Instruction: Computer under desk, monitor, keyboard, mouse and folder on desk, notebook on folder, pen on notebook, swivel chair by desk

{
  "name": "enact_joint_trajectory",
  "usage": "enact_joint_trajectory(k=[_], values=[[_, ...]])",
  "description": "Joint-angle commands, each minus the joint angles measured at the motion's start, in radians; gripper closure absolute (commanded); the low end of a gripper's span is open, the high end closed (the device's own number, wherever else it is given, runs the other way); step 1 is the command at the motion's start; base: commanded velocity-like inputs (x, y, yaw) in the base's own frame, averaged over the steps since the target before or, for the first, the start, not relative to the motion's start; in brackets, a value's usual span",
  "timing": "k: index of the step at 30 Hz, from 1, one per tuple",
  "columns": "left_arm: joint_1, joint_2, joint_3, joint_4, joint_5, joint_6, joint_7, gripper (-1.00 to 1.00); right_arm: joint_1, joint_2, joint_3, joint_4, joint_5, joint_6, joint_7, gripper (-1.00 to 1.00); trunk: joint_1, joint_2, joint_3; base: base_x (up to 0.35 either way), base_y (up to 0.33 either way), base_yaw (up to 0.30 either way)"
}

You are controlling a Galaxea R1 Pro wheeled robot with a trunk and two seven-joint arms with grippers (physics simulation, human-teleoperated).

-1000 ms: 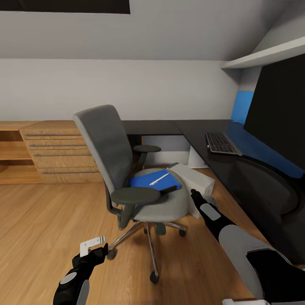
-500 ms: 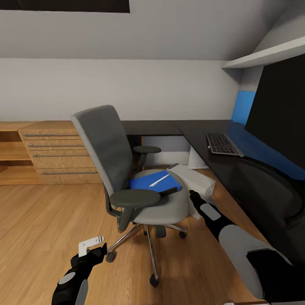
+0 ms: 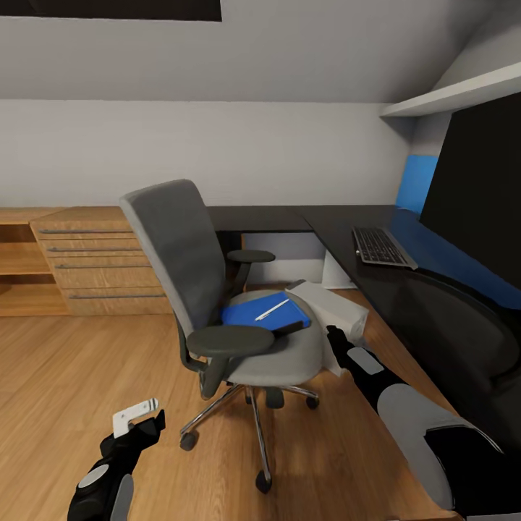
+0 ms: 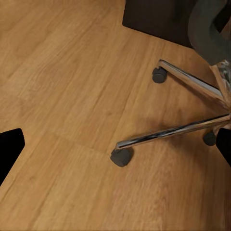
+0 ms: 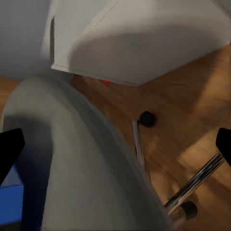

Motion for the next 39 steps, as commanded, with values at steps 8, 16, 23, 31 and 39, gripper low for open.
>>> enact_joint_trajectory(k=[8, 16, 23, 31, 39], values=[[-0.001, -0.001, 0.001, -0.002, 0.008, 0.005, 0.004, -1.00, 0.000, -0.001, 0.008, -0.002, -0.012, 0.000, -0.006, -1.00, 0.000, 0.000, -0.001, 0.131, 0.000, 0.000], [-0.001, 0.000, 0.001, -0.004, 0.008, 0.005, 0.004, -1.00, 0.000, -0.001, 0.008, -0.001, -0.013, 0.001, -0.006, -1.00, 0.000, 0.000, -0.001, 0.077, 0.000, 0.000], [-0.001, 0.000, 0.001, -0.004, 0.008, 0.005, 0.005, -1.00, 0.001, 0.000, 0.009, -0.001, -0.012, 0.000, -0.003, -1.00, 0.000, 0.000, -0.001, 0.003, 0.000, 0.000], [-0.001, 0.001, 0.003, -0.004, 0.008, 0.005, 0.005, -1.00, 0.003, 0.000, 0.008, -0.001, -0.015, 0.000, -0.005, -1.00, 0.000, 0.000, -0.001, 0.000, 0.000, 0.000], [-0.001, 0.001, 0.004, -0.004, 0.008, 0.005, 0.005, -1.00, 0.004, 0.002, 0.008, 0.000, -0.015, 0.001, -0.005, -1.00, 0.000, 0.000, -0.001, 0.000, 0.000, 0.002]])
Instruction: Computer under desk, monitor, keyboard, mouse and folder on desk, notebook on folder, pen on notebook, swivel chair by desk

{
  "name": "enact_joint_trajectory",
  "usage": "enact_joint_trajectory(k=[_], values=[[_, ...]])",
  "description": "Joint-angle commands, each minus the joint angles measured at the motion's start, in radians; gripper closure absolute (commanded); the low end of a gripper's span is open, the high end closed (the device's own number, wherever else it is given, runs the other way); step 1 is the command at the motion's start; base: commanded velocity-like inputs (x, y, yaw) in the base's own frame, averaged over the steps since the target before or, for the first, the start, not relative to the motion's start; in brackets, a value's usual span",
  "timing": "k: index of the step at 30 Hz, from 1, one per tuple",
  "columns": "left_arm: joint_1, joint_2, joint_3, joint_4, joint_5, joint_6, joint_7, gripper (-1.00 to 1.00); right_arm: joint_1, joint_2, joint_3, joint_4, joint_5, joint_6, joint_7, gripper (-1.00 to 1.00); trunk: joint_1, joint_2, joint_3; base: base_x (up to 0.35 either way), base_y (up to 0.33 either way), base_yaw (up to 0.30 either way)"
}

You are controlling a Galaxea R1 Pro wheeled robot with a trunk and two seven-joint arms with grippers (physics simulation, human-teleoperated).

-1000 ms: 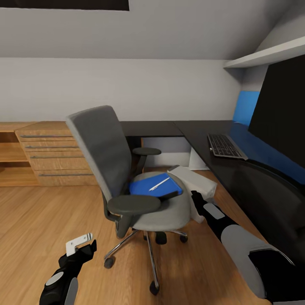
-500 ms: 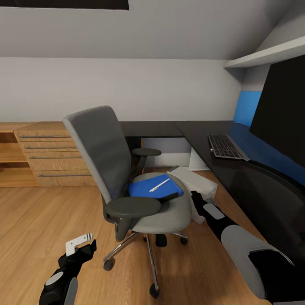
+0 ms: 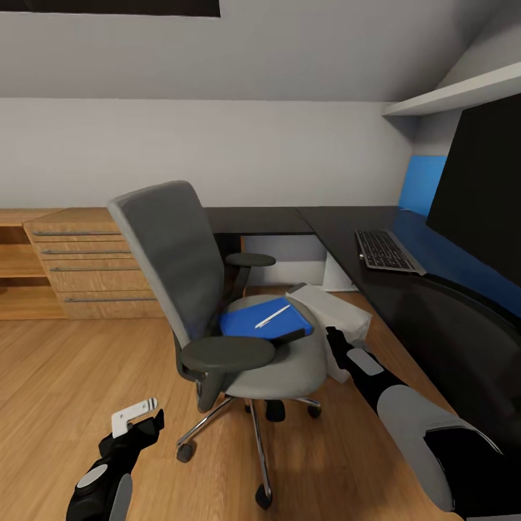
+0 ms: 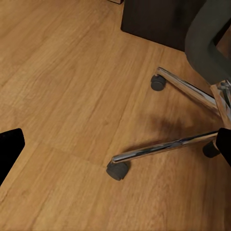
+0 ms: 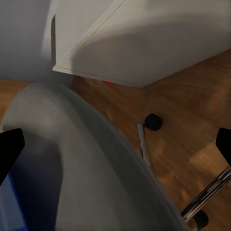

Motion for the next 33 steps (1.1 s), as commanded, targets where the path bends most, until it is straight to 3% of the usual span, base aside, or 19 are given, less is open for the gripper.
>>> enact_joint_trajectory(k=[1, 15, 33], values=[[-0.001, -0.001, 0.000, -0.002, 0.008, 0.005, 0.004, -1.00, 0.000, -0.001, 0.008, -0.002, -0.007, -0.002, -0.006, -1.00, 0.000, 0.000, -0.001, 0.000, 0.000, 0.025], [-0.001, -0.002, 0.000, -0.006, 0.008, 0.006, 0.004, -1.00, 0.000, -0.002, 0.008, -0.002, -0.007, -0.003, -0.006, -1.00, 0.000, 0.000, -0.001, 0.000, 0.000, 0.144], [-0.001, -0.002, 0.000, -0.004, 0.008, 0.006, 0.004, -1.00, 0.000, -0.002, 0.008, -0.002, -0.007, -0.003, -0.006, -1.00, 0.000, 0.000, -0.001, 0.000, 0.000, 0.010]])
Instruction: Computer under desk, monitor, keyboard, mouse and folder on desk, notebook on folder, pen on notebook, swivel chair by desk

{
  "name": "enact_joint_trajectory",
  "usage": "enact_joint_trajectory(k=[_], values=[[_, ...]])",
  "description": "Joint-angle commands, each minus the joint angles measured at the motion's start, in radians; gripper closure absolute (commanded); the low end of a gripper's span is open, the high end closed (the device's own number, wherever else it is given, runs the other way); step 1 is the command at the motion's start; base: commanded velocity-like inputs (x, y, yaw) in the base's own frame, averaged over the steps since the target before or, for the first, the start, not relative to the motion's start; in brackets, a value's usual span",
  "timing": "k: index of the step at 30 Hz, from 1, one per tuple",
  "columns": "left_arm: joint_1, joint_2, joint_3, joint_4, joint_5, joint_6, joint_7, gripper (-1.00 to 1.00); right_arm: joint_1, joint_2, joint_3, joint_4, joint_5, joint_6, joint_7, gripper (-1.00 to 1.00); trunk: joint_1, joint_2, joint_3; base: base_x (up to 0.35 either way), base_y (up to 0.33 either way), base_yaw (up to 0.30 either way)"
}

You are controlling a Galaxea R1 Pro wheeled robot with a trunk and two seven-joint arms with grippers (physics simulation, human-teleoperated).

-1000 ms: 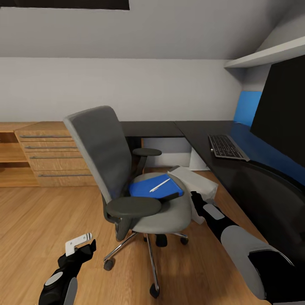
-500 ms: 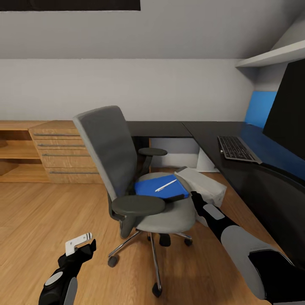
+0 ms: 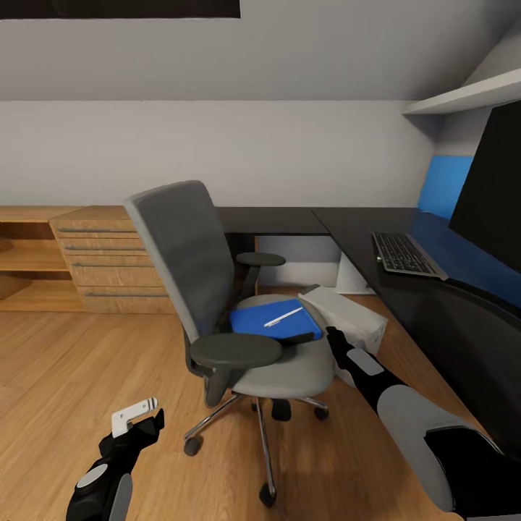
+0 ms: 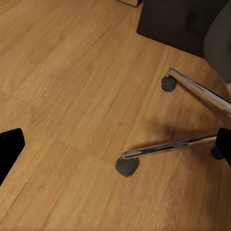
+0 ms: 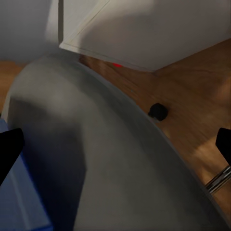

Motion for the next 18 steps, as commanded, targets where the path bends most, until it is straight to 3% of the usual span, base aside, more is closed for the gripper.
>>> enact_joint_trajectory(k=[1, 18], values=[[-0.001, -0.001, 0.000, -0.001, 0.008, 0.005, 0.005, -1.00, 0.000, -0.001, 0.008, -0.002, -0.008, -0.002, -0.006, -1.00, 0.000, 0.000, -0.001, 0.000, 0.000, 0.077], [-0.001, -0.002, -0.002, -0.001, 0.008, 0.005, 0.003, -1.00, 0.000, 0.002, 0.011, -0.002, -0.006, -0.002, -0.003, -1.00, 0.000, 0.000, -0.001, 0.000, 0.000, 0.200]])
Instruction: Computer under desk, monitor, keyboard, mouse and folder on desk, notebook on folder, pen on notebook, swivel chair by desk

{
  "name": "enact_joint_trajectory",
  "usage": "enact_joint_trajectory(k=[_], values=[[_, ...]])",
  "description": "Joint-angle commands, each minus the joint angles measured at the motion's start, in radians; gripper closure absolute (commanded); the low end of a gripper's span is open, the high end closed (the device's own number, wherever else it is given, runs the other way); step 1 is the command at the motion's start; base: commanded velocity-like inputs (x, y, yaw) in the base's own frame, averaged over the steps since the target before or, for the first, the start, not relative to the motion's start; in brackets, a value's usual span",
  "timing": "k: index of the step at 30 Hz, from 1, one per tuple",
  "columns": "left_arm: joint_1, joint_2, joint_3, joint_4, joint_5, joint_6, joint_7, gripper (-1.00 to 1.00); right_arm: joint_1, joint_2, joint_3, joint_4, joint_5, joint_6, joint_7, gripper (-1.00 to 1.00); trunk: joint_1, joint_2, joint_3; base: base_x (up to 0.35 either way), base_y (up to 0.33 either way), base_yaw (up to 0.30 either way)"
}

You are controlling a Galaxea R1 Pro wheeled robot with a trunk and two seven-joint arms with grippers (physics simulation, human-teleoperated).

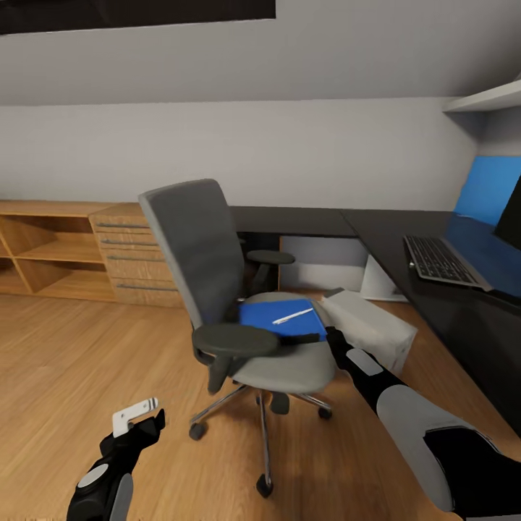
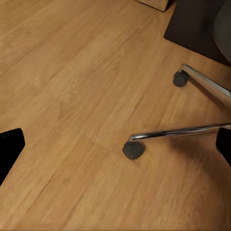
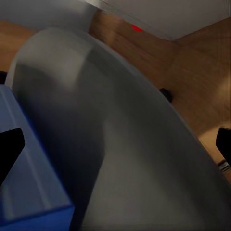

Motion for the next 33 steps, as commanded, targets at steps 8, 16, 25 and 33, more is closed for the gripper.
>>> enact_joint_trajectory(k=[8, 16, 25, 33], values=[[-0.001, -0.001, -0.002, 0.001, 0.007, 0.004, 0.005, -1.00, 0.000, 0.001, 0.009, -0.003, -0.010, -0.002, -0.002, -1.00, 0.000, 0.000, -0.001, 0.086, 0.000, 0.223], [-0.001, -0.001, -0.002, 0.006, 0.007, 0.006, 0.003, -1.00, 0.000, 0.003, 0.010, -0.004, -0.009, -0.003, -0.002, -1.00, 0.000, 0.000, -0.004, 0.082, 0.000, 0.194], [-0.001, -0.001, -0.002, 0.006, 0.007, 0.006, 0.003, -1.00, 0.000, 0.002, 0.010, -0.007, -0.008, -0.003, -0.003, -1.00, 0.000, 0.000, -0.008, 0.001, 0.000, 0.081], [-0.001, -0.001, -0.002, 0.006, 0.007, 0.006, 0.003, -1.00, 0.000, 0.001, 0.009, -0.009, -0.005, -0.003, -0.004, -1.00, 0.000, 0.000, -0.008, 0.000, 0.000, 0.002]])
